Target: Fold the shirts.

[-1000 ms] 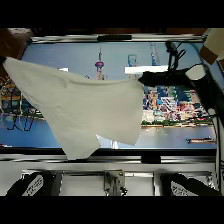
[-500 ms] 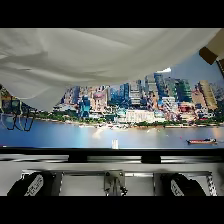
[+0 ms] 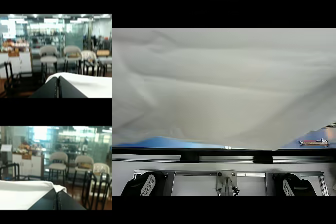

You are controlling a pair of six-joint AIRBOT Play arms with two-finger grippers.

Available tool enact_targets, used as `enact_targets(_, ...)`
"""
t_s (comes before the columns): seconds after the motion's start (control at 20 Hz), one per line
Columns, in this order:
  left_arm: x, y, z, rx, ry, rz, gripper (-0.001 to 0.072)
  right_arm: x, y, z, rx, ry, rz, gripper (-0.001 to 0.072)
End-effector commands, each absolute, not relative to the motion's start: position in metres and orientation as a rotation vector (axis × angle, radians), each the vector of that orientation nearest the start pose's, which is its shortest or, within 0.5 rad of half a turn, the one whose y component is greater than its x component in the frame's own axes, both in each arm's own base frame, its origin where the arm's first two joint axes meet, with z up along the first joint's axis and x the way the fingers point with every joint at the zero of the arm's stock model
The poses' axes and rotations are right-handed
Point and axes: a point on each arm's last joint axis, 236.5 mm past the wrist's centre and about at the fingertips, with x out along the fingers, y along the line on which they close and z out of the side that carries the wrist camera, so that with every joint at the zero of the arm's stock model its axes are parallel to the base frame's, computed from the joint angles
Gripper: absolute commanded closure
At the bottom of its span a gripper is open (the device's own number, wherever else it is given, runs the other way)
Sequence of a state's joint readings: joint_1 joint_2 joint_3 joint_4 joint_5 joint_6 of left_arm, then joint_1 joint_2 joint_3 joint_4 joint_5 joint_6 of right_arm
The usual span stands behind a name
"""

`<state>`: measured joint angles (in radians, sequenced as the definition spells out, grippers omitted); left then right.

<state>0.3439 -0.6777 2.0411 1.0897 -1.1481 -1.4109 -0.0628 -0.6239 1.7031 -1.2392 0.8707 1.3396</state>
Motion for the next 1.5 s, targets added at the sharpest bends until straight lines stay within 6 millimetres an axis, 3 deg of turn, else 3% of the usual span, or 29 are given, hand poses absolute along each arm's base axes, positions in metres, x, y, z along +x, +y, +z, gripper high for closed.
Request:
enact_targets(0.0,0.198,-0.036,0.514,0.023,-0.007,-0.096,0.068,0.262,0.03,0.475,-0.074,0.034,0.135,0.0672)
enact_targets(0.15,0.25,-0.018,0.451,-0.05,0.182,-0.1,0.068,0.316,0.014,0.373,-0.102,0.433,0.111,0.0671)
enact_targets(0.2,0.27,-0.011,0.425,-0.074,0.254,-0.101,0.068,0.336,0.012,0.35,-0.097,0.51,0.117,0.0671)
enact_targets(0.4,0.357,0.025,0.319,-0.214,0.458,-0.067,0.068,0.447,0.013,0.288,-0.047,0.567,0.141,0.0671)
enact_targets(0.55,0.413,0.042,0.255,-0.324,0.553,-0.061,0.0679,0.523,0.019,0.231,0.074,0.572,0.155,0.0672)
enact_targets(0.7,0.463,0.04,0.2,-0.414,0.629,-0.08,0.068,0.581,0.031,0.178,0.269,0.559,0.164,0.0672)
enact_targets(0.8,0.494,0.036,0.171,-0.431,0.634,-0.074,0.0679,0.607,0.033,0.146,0.414,0.557,0.142,0.0672)
enact_targets(1.0,0.539,0.016,0.124,-0.436,0.637,-0.075,0.0679,0.627,0.034,0.086,0.517,0.624,0.112,0.0671)
enact_targets(1.2,0.55,-0.014,0.064,-0.44,0.755,-0.113,0.0678,0.623,0.04,0.045,0.528,0.726,0.114,0.0656)
enact_targets(1.25,0.55,-0.02,0.054,-0.448,0.777,-0.117,0.0664,0.622,0.04,0.043,0.53,0.734,0.115,0.0583)
enact_targets(1.3,0.55,-0.024,0.048,-0.468,0.797,-0.116,0.0571,0.623,0.04,0.046,0.534,0.727,0.116,0.035)
enact_targets(1.35,0.547,-0.025,0.048,-0.475,0.809,-0.119,0.0371,0.622,0.04,0.055,0.535,0.713,0.119,0.0221)
enact_targets(1.4,0.544,-0.023,0.052,-0.475,0.823,-0.125,0.019,0.621,0.035,0.068,0.528,0.692,0.118,0.0221)
enact_targets(1.45,0.538,-0.018,0.057,-0.468,0.854,-0.136,0.0111,0.617,0.03,0.082,0.505,0.675,0.117,0.0222)
